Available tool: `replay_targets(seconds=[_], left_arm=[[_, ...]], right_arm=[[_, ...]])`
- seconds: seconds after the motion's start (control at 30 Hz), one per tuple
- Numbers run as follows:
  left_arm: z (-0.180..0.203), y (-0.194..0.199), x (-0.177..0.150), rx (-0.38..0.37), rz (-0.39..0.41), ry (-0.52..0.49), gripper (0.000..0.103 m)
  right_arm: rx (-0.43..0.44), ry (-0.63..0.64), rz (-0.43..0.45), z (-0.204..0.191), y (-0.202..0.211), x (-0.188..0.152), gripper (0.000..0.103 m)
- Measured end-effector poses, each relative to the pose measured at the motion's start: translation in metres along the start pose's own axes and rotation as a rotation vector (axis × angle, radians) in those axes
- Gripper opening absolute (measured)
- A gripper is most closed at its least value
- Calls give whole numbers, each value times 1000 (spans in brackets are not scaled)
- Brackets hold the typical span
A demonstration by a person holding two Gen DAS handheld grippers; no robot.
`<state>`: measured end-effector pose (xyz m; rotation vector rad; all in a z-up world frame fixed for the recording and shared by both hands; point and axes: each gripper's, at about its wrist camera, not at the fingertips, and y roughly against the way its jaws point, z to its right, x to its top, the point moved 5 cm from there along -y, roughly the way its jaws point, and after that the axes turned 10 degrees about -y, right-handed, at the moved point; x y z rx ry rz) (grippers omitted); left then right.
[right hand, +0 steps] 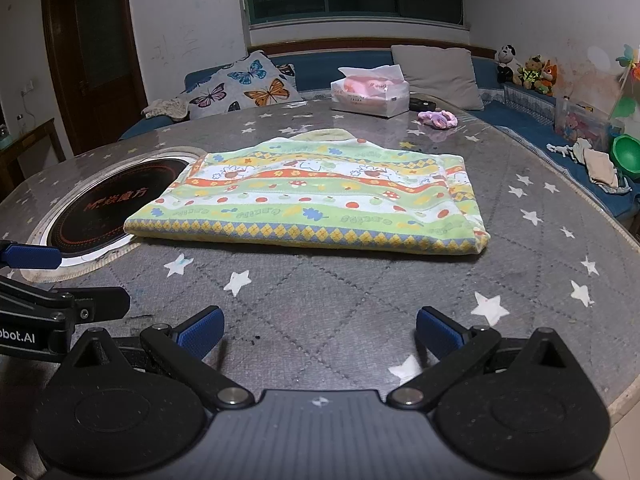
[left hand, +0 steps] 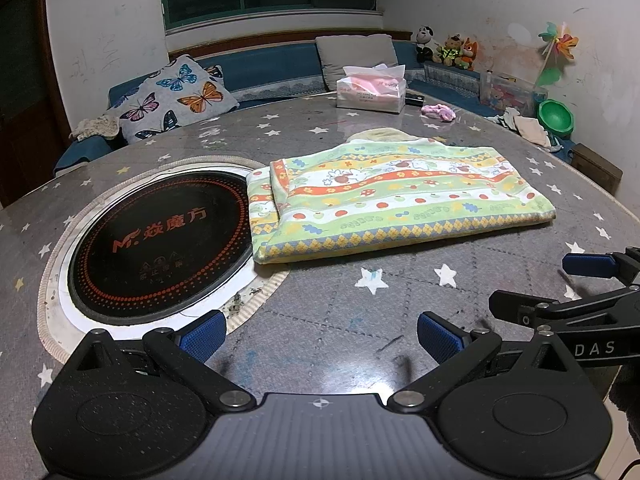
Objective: Fold clothes
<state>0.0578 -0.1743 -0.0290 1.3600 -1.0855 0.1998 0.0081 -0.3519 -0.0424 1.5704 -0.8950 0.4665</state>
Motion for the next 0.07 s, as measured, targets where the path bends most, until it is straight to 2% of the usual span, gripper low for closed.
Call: replay_targets(seconds=[0.07], left_arm=[[0,0,0,-3,-1,1,103]], right_arm=[[0,0,0,0,0,0,103]])
